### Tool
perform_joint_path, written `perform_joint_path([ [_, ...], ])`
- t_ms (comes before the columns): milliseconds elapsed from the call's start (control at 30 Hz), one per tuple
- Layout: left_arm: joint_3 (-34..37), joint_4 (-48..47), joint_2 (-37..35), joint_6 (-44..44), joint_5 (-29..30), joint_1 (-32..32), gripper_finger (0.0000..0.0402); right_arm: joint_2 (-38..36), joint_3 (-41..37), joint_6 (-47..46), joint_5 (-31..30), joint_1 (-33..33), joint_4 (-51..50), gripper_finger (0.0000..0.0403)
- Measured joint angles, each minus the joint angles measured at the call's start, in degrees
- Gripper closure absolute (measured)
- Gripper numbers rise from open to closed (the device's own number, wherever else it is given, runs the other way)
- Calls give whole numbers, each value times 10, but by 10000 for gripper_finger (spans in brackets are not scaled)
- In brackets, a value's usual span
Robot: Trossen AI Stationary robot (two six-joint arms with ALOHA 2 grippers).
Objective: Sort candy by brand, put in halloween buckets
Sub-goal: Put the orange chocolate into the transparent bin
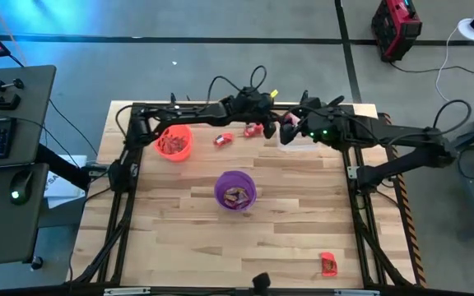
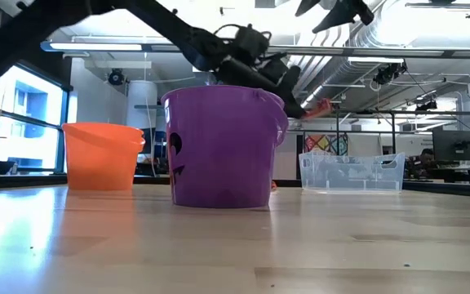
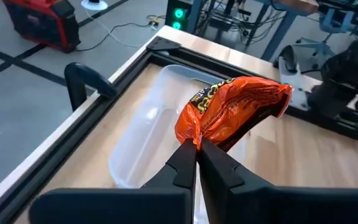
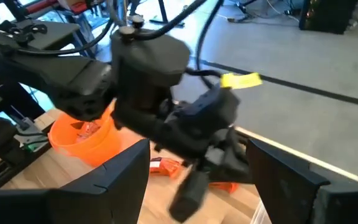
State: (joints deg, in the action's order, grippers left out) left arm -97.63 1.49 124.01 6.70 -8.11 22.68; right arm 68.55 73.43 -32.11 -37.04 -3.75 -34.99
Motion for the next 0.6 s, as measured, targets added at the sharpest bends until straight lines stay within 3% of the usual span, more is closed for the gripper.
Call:
perform_joint_path([
  [167, -52, -3, 43, -31, -30, 8, 360, 19, 0, -25, -1, 0, 0, 144],
  [367, -86, -22, 64, -42, -69, 8, 265, 25, 0, -39, -5, 0, 2, 144],
  [500, -96, -144, 33, -46, -71, 16, 213, 21, 0, -39, -5, 0, 1, 144],
  [600, -98, -241, -10, -92, -71, 33, 196, 15, 0, -40, -5, 0, -12, 144],
])
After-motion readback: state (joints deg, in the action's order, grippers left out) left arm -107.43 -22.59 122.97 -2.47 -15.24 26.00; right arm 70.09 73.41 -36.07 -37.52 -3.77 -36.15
